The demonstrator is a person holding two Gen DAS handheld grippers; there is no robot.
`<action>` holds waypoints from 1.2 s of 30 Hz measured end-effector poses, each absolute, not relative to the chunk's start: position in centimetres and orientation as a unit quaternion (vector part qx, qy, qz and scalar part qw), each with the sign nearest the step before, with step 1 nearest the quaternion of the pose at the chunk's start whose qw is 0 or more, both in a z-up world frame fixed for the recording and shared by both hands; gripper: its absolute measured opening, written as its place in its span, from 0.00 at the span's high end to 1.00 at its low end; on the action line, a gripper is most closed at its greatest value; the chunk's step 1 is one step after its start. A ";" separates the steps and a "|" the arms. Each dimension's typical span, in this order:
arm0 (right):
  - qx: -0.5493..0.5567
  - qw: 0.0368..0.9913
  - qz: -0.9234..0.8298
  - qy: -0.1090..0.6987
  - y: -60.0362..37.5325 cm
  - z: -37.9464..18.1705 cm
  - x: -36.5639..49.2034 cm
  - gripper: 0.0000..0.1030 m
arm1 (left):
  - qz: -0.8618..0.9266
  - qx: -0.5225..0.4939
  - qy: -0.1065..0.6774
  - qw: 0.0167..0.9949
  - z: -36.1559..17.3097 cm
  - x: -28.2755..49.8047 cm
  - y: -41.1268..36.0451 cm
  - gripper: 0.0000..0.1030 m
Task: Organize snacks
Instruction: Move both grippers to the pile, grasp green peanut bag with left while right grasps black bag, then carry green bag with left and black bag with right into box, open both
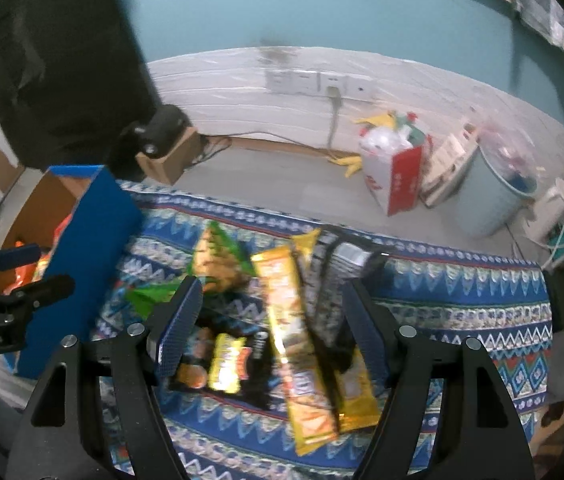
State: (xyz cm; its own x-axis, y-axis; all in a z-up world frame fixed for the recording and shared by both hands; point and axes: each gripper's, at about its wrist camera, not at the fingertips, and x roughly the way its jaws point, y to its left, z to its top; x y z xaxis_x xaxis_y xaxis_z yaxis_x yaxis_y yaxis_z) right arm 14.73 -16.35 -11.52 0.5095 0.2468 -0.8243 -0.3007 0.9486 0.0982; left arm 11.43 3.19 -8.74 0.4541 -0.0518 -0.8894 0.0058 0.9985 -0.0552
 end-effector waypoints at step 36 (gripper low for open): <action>-0.013 0.856 0.176 0.486 -19.6 -17.5 18.5 0.78 | -0.052 0.004 0.595 0.802 -18.2 18.9 -4.2 0.22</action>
State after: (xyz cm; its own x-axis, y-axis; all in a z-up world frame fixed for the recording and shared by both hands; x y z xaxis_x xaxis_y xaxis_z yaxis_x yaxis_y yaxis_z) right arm 18.50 -19.56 -17.54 0.4653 0.2889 -0.8367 -0.3148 0.9374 0.1486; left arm 18.92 -4.16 -18.16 0.2856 -0.0782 -0.9552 0.0873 0.9946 -0.0553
